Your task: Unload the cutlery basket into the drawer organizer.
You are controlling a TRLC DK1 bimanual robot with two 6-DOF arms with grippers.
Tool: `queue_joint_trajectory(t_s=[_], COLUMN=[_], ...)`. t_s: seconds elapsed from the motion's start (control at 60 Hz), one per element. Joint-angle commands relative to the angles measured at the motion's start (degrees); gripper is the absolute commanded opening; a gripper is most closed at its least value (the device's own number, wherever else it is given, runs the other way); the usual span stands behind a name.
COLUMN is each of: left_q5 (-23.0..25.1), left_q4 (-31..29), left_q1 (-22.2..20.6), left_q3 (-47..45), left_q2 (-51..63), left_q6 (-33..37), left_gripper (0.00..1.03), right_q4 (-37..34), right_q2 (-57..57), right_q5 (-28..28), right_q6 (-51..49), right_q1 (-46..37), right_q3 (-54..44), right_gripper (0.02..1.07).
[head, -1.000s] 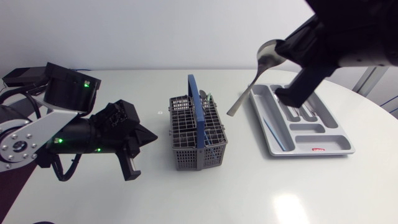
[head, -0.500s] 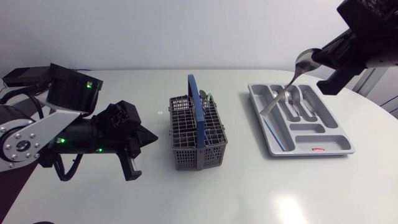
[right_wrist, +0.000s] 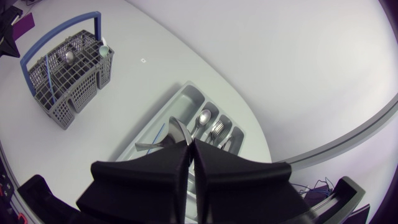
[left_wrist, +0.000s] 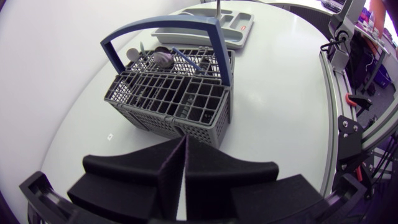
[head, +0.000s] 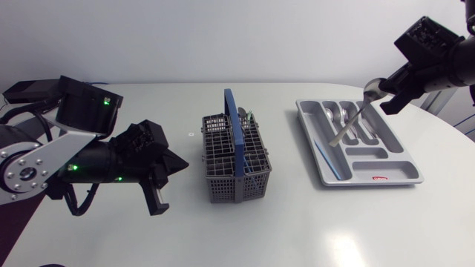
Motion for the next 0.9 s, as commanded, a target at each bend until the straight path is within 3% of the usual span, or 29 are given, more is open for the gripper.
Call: queue_joint_trajectory(t_s=[0.0, 0.567, 0.883], left_q5=[0.0, 0.0, 0.0], left_q4=[0.7, 2.3, 2.5], left_q1=[-0.4, 0.4, 0.4], left_q3=[-0.5, -0.9, -0.7], left_q2=[0.7, 2.3, 2.6], left_q6=[0.9, 1.5, 1.7], left_gripper=[0.18, 0.18, 0.18], right_q4=[1.1, -0.4, -0.1], right_q2=[3.3, 20.6, 26.3], right_q5=[-1.0, -2.4, -1.3], right_q6=[-2.7, -9.6, -12.4], right_q1=[-1.9, -8.1, -8.9], right_q3=[1.7, 16.9, 20.0], right_gripper=[0.08, 0.08, 0.08])
